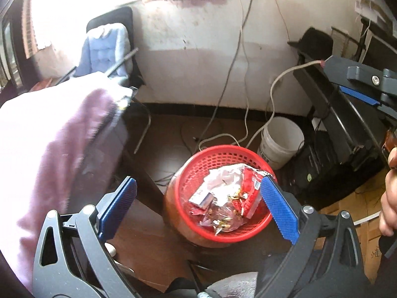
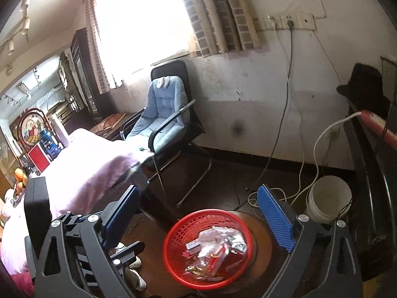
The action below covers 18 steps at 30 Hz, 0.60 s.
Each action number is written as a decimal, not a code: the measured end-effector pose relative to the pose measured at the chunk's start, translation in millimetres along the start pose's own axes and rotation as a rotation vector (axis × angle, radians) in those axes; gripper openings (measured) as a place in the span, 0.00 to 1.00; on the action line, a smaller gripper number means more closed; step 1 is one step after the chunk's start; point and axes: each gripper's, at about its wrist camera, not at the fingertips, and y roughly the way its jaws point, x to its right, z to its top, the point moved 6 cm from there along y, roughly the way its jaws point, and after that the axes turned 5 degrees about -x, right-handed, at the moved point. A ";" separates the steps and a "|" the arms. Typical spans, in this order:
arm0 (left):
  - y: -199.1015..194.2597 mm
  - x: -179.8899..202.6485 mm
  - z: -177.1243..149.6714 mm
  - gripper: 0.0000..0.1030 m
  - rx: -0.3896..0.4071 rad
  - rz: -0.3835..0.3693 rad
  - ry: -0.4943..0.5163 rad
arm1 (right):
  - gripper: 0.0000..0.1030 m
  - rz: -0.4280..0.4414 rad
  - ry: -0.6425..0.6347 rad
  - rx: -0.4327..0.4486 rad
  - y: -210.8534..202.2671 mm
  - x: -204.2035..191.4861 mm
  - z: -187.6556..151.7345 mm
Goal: Collect trash
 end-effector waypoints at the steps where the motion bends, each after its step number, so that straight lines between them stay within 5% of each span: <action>1: -5.3 -3.5 -1.7 0.93 0.008 -0.003 -0.002 | 0.94 -0.017 -0.004 -0.001 -1.9 -5.8 0.3; 9: -36.8 -27.4 -21.7 0.93 0.010 -0.032 0.005 | 0.94 -0.236 0.107 -0.140 -5.0 -23.5 -32.0; 14: -35.9 -44.1 -33.6 0.93 -0.028 -0.024 -0.023 | 0.94 -0.383 0.219 -0.135 -29.0 -9.4 -83.7; 18: -36.1 -40.3 -37.0 0.93 -0.048 -0.059 -0.031 | 0.94 -0.435 0.178 -0.141 -34.9 -4.9 -116.2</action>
